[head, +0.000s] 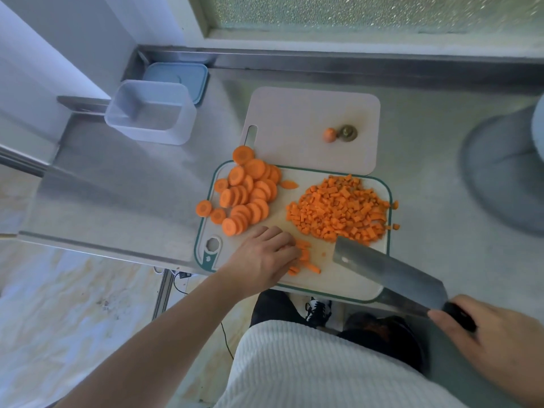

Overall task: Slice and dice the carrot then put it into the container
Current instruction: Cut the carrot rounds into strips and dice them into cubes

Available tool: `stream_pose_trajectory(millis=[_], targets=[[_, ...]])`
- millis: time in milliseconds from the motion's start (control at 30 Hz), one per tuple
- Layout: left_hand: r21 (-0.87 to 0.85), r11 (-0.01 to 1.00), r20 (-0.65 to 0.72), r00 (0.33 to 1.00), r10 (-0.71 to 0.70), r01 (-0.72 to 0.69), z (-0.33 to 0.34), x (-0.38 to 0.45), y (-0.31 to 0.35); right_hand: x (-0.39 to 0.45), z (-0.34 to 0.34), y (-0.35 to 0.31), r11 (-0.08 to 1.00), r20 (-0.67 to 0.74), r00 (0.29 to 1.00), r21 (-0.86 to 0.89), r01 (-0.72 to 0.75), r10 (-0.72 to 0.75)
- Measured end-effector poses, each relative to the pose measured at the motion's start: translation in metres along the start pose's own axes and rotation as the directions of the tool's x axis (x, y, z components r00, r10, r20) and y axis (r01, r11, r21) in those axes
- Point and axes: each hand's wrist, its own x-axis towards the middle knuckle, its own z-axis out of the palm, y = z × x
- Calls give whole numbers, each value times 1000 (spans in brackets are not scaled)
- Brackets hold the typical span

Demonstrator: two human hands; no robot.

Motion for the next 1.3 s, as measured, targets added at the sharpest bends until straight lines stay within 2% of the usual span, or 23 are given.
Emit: stream_pose_trajectory(millis=[133, 333, 700, 833, 933, 1300], targets=[[-24, 999, 22, 999, 31, -30, 5, 0, 2, 3, -5, -9, 996, 31, 998, 59, -62, 60], [-35, 996, 15, 996, -88, 88, 10, 4, 6, 2, -7, -15, 997, 57, 996, 31, -67, 65], [-27, 993, 52, 992, -111, 112, 5, 7, 8, 2, -13, -19, 994, 92, 991, 29, -101, 98], [-29, 999, 89, 995, -42, 45, 2, 7, 13, 2, -12, -18, 994, 95, 990, 31, -108, 105], [31, 999, 96, 995, 19, -22, 4, 8, 17, 1, -12, -18, 994, 107, 988, 18, -112, 110], [7, 996, 61, 995, -85, 85, 11, 10, 24, 2, -18, -27, 993, 112, 988, 32, -114, 110]])
